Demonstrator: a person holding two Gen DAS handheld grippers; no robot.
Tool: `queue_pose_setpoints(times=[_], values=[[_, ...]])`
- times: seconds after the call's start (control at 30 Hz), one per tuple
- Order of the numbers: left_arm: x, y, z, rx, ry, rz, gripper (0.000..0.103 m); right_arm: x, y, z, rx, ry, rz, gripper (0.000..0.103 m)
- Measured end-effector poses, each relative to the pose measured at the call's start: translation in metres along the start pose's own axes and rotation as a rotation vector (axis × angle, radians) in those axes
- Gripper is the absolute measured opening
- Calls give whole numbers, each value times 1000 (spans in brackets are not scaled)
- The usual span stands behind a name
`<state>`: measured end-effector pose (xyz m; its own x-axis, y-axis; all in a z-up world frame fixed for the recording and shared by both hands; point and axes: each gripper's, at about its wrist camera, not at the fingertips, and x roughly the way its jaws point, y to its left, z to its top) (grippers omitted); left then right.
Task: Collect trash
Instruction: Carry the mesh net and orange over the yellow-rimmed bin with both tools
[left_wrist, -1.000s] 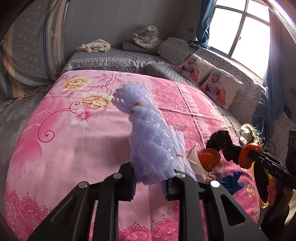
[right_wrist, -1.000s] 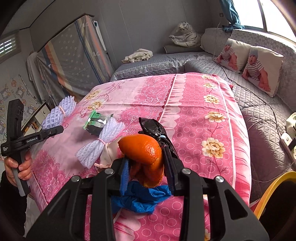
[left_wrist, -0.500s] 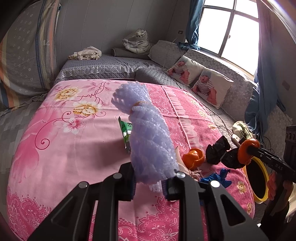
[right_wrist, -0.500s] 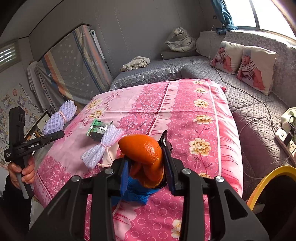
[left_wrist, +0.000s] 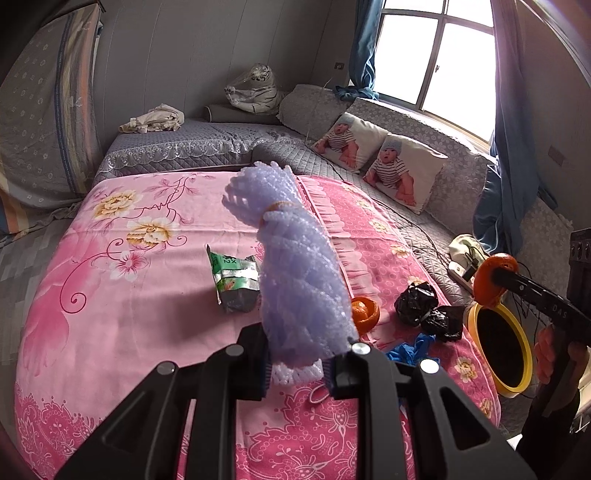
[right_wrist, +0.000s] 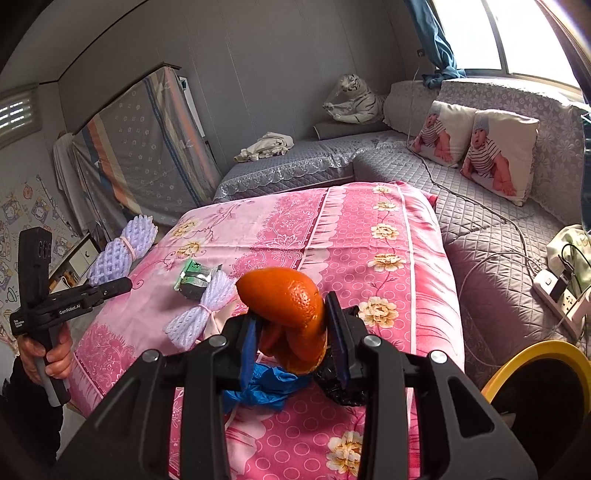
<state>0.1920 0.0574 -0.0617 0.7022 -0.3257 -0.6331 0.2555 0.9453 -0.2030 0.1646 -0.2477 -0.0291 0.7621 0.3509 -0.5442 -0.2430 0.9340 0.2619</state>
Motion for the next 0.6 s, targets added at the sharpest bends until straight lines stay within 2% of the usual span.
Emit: queue_pose_setpoints(times=[0.3,0.6], values=[[0,-34,4,57,-11,-45,20,-18,-17,1,24,-33,-31,32],[7,-91,9,146,-14,-128,20,-48,-44,-3,67,-83,-84,32]])
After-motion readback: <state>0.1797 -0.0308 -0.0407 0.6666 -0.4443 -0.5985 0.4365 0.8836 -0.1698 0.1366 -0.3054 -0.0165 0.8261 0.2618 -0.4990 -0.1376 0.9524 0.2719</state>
